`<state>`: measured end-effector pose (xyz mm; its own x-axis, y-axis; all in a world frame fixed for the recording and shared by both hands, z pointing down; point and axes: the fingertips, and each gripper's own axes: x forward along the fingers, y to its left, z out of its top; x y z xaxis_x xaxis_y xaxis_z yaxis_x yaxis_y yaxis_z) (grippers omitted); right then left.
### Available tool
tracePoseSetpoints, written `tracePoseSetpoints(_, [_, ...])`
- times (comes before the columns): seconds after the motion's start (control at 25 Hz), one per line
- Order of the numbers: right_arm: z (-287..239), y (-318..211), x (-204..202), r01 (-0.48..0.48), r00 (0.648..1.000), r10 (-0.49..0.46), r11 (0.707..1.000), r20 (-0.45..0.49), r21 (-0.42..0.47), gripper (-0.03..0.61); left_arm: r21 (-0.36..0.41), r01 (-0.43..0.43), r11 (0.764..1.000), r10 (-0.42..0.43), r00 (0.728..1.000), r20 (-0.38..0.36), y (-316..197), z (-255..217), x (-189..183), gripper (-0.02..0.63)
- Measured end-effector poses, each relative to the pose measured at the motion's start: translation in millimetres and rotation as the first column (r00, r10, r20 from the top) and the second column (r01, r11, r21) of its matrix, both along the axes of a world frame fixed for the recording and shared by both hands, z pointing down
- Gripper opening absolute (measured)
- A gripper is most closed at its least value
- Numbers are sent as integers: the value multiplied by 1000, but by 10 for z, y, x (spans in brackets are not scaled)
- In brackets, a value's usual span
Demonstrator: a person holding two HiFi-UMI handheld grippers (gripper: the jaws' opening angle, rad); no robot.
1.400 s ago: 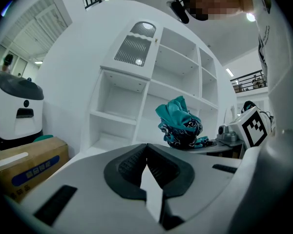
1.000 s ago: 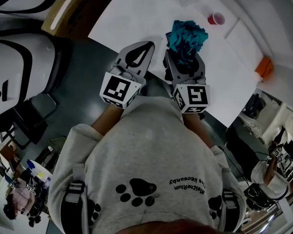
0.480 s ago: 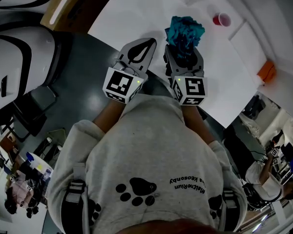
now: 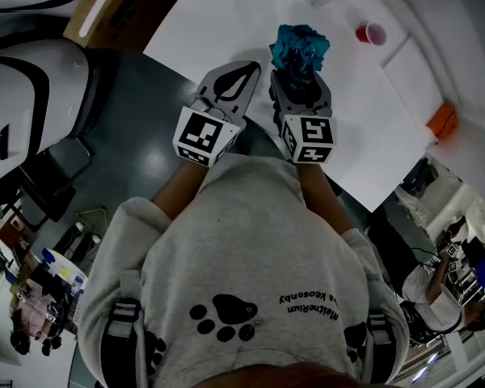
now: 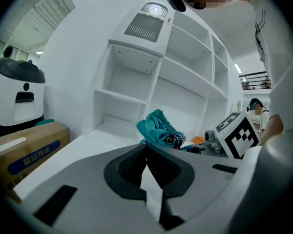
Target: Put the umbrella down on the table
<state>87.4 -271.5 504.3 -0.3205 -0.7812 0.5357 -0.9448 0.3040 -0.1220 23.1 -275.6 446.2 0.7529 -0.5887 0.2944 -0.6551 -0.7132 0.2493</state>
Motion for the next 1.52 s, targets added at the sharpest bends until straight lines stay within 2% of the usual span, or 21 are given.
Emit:
tracePoseSetpoints(0.4, [376,-75,-13,1,1000,-1,992,-3,-127,265,-23,5,1000,-5,1000,-15,-103,70,-14,18])
tracePoseSetpoints(1.04, [723,-206,16,7,1000,-10,954,-8,-298,265,-86,-1,996,3,1000,27,-189,420,43,18])
tracePoseSetpoints(1.52, [908,-285,-40,8,1000,-13,925,-10,-379,265,-117,-8,993,10,1000,23,-282,550,17,18])
